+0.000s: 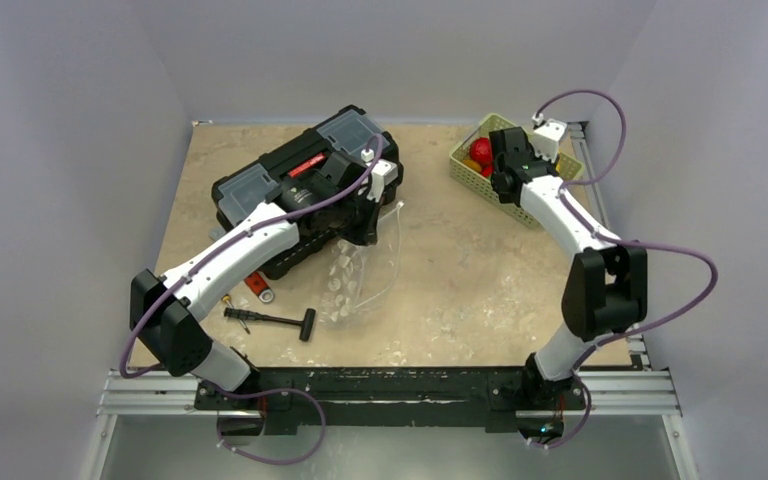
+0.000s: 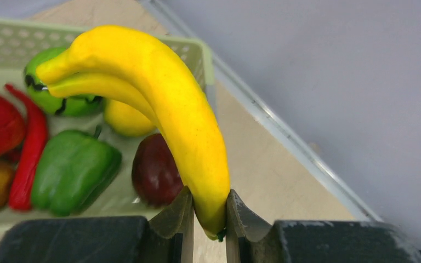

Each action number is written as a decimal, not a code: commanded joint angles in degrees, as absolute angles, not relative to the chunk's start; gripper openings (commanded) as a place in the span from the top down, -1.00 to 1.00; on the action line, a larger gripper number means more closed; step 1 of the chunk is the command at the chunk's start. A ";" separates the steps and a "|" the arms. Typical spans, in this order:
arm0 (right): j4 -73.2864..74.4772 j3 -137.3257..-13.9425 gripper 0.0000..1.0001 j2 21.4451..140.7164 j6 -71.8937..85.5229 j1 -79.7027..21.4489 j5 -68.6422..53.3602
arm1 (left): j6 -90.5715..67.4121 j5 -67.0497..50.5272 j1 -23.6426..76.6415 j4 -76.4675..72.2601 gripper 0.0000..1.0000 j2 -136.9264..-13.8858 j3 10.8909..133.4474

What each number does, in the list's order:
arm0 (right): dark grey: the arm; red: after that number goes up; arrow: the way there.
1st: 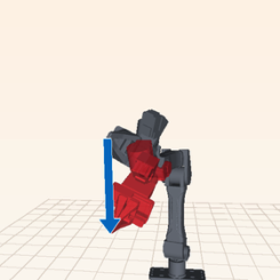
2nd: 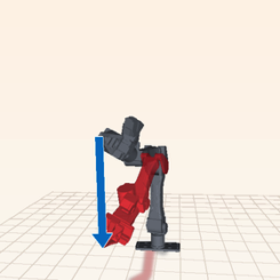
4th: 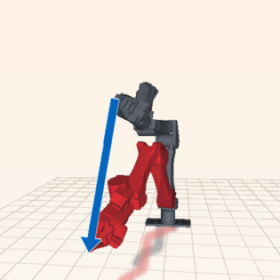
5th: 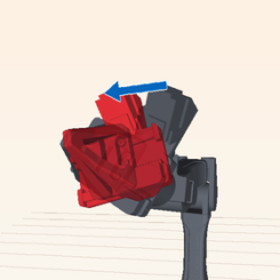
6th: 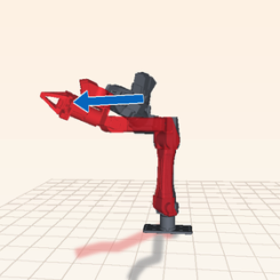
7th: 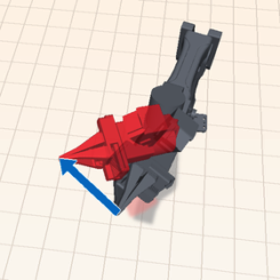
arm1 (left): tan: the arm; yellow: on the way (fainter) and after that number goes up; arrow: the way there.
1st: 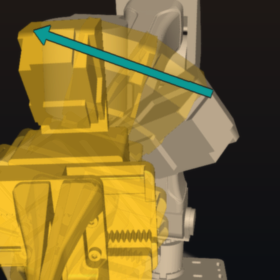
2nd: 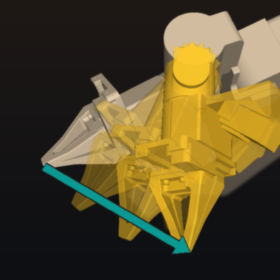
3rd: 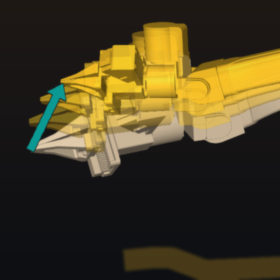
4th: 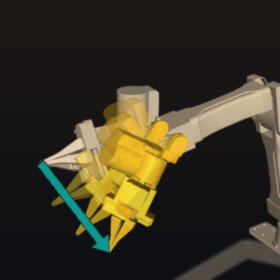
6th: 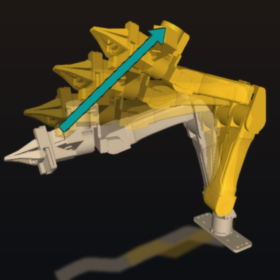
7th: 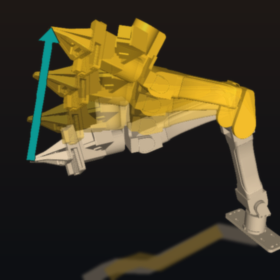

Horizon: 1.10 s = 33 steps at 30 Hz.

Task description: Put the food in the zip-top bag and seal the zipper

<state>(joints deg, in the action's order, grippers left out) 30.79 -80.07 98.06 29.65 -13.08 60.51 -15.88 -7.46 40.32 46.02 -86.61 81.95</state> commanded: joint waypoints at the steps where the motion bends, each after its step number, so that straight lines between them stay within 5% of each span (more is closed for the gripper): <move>1: 26.42 -72.84 1.00 86.64 30.33 -13.58 37.45 | -15.91 -7.38 40.43 46.01 1.00 -86.97 84.39; 6: 18.19 -62.32 1.00 72.11 22.99 -14.39 11.12 | -15.73 -8.64 40.28 46.88 1.00 -88.29 85.23; 10: 23.44 -61.17 1.00 65.64 20.85 -20.19 5.97 | -15.99 -10.52 39.73 46.65 1.00 -88.39 85.31; 21: 47.57 -67.72 1.00 60.48 28.56 -40.89 23.56 | -17.75 -14.40 33.09 44.80 1.00 -85.97 83.93; 33: 76.25 -85.49 1.00 74.99 38.53 -70.29 55.35 | -17.58 -12.62 33.05 45.39 1.00 -87.39 84.13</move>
